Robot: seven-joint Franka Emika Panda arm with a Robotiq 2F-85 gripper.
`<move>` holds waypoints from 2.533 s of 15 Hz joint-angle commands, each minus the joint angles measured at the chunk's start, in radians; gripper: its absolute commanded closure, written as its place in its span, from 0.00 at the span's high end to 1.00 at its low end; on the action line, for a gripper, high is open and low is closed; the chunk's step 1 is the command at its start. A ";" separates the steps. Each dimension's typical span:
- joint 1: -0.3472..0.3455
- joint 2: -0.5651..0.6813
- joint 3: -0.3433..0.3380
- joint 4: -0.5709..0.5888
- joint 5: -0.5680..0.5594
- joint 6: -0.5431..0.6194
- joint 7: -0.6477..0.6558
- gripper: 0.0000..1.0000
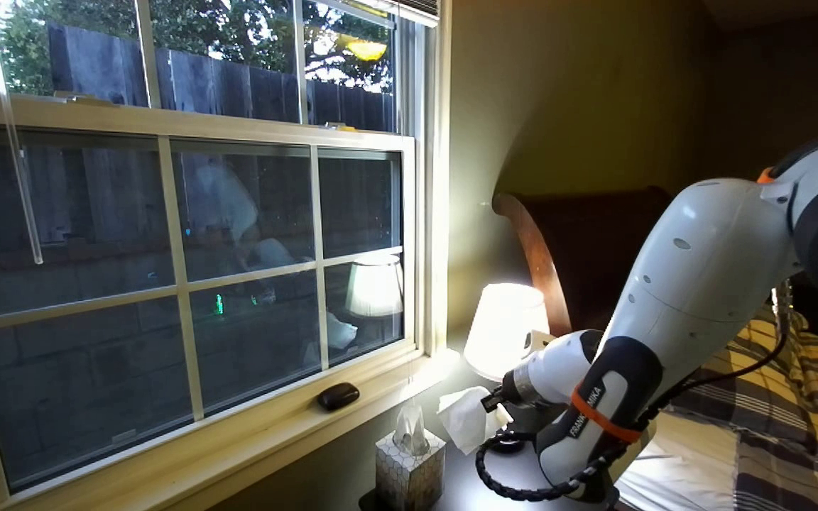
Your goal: Use the tissue wipe a section of the window
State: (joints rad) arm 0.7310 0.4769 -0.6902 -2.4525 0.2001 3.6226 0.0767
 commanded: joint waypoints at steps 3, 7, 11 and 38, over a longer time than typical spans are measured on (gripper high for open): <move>0.002 -0.027 0.006 -0.017 -0.002 0.000 0.000 0.01; 0.033 0.038 -0.017 0.034 0.005 0.108 -0.045 0.00; 0.017 0.090 -0.024 0.204 -0.010 0.184 -0.119 0.00; -0.577 0.552 0.579 1.239 0.002 0.457 -0.392 0.00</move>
State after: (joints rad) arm 0.1750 0.9557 -0.1324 -1.3295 0.2093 4.0984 -0.3143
